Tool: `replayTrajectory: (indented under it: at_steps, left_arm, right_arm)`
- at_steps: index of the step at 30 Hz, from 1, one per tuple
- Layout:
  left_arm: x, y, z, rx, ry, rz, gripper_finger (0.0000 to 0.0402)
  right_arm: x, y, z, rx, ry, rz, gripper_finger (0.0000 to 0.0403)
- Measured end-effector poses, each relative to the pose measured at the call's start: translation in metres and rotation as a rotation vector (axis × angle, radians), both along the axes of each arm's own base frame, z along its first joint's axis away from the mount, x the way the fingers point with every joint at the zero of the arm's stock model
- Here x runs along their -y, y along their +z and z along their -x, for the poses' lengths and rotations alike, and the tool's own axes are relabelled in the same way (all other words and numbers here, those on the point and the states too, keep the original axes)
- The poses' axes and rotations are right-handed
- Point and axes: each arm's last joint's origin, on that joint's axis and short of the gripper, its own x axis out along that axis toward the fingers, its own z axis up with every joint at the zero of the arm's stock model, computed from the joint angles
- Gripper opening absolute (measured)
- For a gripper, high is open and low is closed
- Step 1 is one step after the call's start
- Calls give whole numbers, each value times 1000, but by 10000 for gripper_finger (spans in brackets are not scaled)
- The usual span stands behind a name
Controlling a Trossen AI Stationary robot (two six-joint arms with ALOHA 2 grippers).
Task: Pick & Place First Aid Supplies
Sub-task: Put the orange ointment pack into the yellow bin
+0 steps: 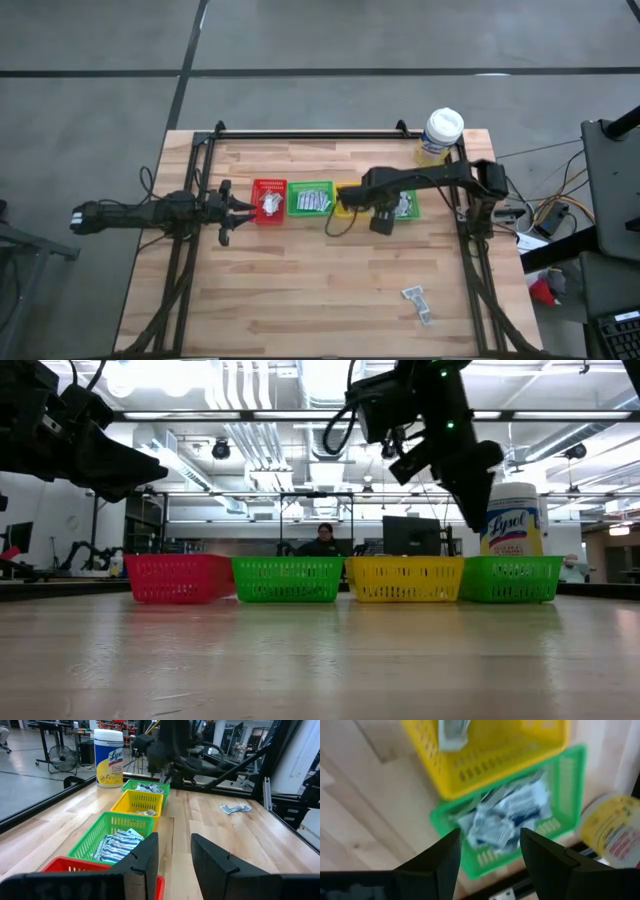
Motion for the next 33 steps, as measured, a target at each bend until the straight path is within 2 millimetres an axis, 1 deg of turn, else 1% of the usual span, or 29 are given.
replayTrajectory:
  at_steps: [3,10,16,21,25,33]
  left_arm:
    - [0,0,0,0,0,0,113]
    - [0,0,0,0,0,0,113]
    - [0,0,0,0,0,0,113]
    - [0,0,0,0,0,0,113]
    - [0,0,0,0,0,0,113]
    - [0,0,0,0,0,0,113]
  right_arm:
    - [-15,-5,4,-36,9,9,201]
    - [-61,-20,16,-104,136,4,201]
    - [-100,-30,30,-146,132,-69,201]
    - [-130,-35,43,-164,154,-70,201]
    - [-155,-36,51,-135,195,-58,201]
    - [-206,-42,60,10,262,-186,201]
